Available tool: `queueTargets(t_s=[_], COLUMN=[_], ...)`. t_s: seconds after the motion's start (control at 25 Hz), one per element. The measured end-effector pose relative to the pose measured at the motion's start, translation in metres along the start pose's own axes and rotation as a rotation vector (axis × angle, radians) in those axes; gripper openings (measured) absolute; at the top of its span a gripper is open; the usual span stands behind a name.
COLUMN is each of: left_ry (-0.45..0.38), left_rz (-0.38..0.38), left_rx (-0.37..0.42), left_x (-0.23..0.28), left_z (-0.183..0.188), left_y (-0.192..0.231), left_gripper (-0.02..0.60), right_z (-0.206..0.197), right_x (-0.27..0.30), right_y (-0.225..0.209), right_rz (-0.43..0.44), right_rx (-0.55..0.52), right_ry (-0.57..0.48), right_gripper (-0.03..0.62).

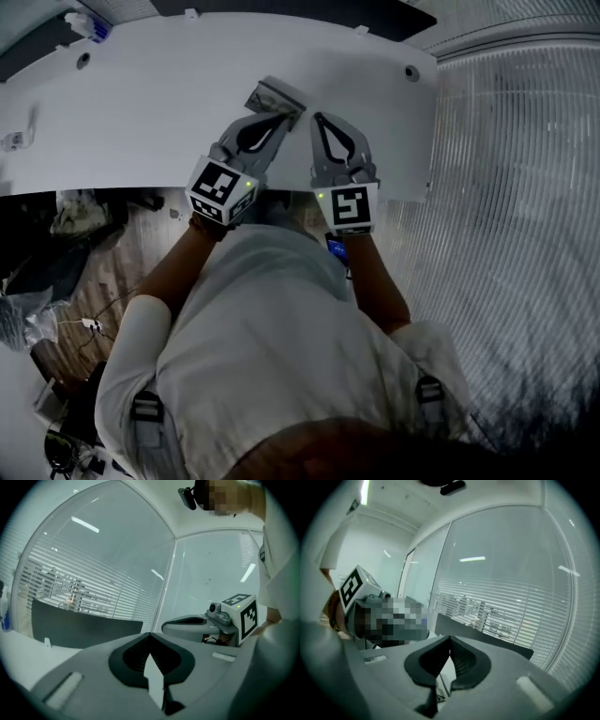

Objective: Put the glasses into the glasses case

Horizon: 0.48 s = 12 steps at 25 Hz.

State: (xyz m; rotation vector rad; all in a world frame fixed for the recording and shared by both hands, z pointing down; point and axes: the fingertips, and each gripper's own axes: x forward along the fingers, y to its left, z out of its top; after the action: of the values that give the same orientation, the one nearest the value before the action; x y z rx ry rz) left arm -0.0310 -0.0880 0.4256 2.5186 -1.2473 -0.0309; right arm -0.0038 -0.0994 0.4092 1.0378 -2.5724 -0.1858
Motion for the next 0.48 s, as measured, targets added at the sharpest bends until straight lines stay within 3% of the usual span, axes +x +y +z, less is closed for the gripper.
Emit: queueTargets(t_s=[0.24,0.48], left_ry=[-0.023,-0.059], left_rz=[-0.087,-0.129], left_rx=[0.042,0.050], left_x=[0.004,0.001], left_z=[0.022,0.040], left_y=[-0.044,-0.077], left_gripper=[0.000,0.000], right_z=[0.037,0.040], right_x=[-0.040,-0.078], right_y=[-0.015,-0.022], right_rz=[-0.043,-0.044], right_rx=[0.086,0.204], right_ry=[-0.115,-0.160], right_gripper=[0.003,0.003])
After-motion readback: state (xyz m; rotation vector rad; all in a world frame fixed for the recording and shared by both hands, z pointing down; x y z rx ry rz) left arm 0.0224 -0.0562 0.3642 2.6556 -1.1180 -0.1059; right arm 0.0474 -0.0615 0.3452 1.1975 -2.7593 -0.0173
